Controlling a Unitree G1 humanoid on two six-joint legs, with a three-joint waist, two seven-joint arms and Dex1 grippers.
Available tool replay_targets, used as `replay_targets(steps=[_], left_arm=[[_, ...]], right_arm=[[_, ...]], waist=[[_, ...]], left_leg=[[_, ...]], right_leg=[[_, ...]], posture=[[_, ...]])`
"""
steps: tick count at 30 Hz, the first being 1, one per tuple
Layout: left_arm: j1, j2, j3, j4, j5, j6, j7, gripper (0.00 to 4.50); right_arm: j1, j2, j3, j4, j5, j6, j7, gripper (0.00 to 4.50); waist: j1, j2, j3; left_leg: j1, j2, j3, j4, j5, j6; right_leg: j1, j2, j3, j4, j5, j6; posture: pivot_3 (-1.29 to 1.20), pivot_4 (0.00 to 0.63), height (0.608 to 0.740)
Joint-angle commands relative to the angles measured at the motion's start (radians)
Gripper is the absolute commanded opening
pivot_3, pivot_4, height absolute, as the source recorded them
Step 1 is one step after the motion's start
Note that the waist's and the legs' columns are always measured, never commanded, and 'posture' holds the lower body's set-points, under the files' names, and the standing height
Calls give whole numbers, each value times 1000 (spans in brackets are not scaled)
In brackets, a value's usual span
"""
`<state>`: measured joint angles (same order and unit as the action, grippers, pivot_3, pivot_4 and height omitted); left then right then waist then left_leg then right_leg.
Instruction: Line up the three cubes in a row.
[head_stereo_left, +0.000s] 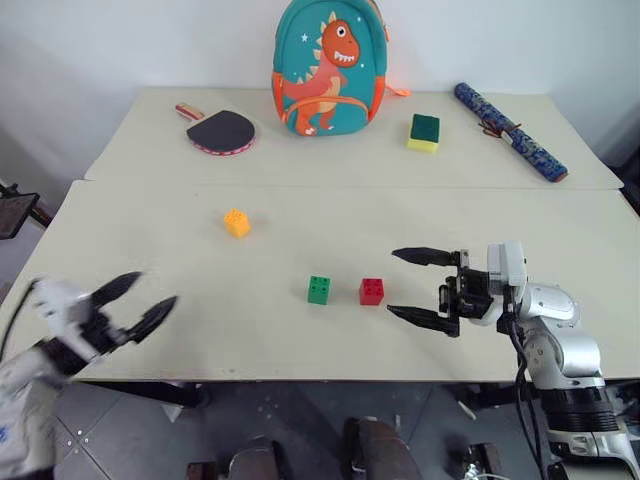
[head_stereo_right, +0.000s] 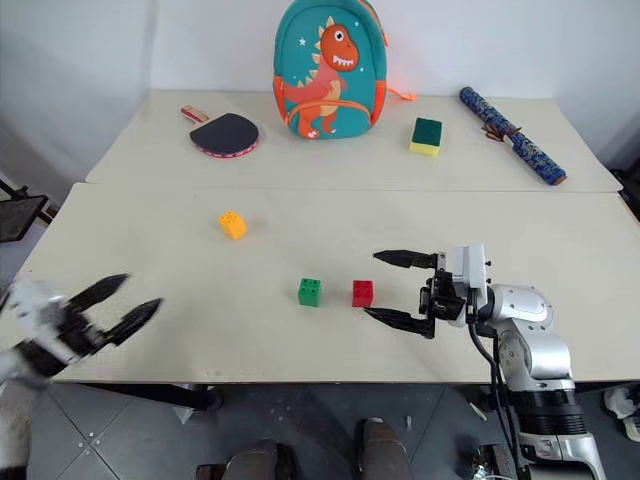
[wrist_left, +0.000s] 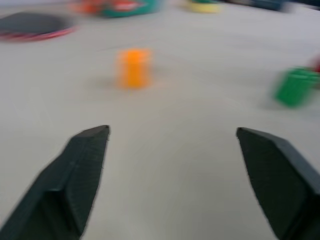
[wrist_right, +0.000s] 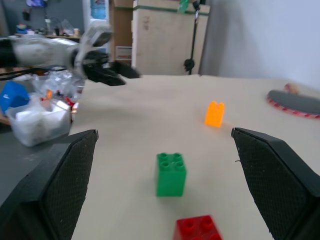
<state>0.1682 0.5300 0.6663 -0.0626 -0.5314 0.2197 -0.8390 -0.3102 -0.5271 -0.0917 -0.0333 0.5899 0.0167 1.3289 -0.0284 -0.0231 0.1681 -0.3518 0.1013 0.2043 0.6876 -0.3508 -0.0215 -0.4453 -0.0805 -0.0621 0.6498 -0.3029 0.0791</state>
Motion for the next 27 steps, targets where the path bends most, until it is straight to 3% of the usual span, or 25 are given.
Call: replay_targets(steps=[1, 6, 15, 22, 26, 27], left_arm=[[63, -10, 58, -13, -39, -5, 28, 4465], [-53, 36, -34, 33, -9, -2, 40, 4465], [-637, 111, -389, 512, 193, -110, -76, 4465], [-978, 56, -517, 963, 337, -252, -54, 4465], [-1071, 22, -537, 1116, 384, -315, -12, 4465], [-1084, 16, -536, 1136, 386, -334, -9, 4295]], right_arm=[[-13, -7, -21, -39, -4, -44, -9, 4500], [-30, -40, -30, -11, -8, -40, -5, 4500], [11, -58, -30, -54, -20, -35, -41, 4500], [72, -63, -34, -117, -19, -22, -90, 4500], [98, -61, -32, -146, -18, -15, -115, 4500], [103, -60, -31, -152, -18, -13, -121, 4500]], waist=[[3, -1, 0], [21, -2, -1], [21, -2, -1], [6, -3, -1], [0, -4, -1], [-2, -4, 0]], left_leg=[[0, 0, 0, 0, 0, 0], [-1, -1, -1, 0, 1, 1], [-2, 0, 8, 0, 1, -1], [-1, 0, 11, -4, 1, -2], [-3, 0, 11, -4, 1, -2], [-3, 0, 11, -4, 1, -2]], right_leg=[[0, 0, 0, -1, 0, 0], [2, 0, -2, -3, 0, -2], [0, 2, -5, -3, 2, -2], [0, 3, -7, -4, 2, -1], [0, 3, -7, -5, 2, 0], [0, 3, -7, -5, 2, 0]], posture=[[0, 150, 740], [0, 150, 740], [0, 150, 740], [0, 150, 740], [0, 150, 740], [0, 150, 740]])
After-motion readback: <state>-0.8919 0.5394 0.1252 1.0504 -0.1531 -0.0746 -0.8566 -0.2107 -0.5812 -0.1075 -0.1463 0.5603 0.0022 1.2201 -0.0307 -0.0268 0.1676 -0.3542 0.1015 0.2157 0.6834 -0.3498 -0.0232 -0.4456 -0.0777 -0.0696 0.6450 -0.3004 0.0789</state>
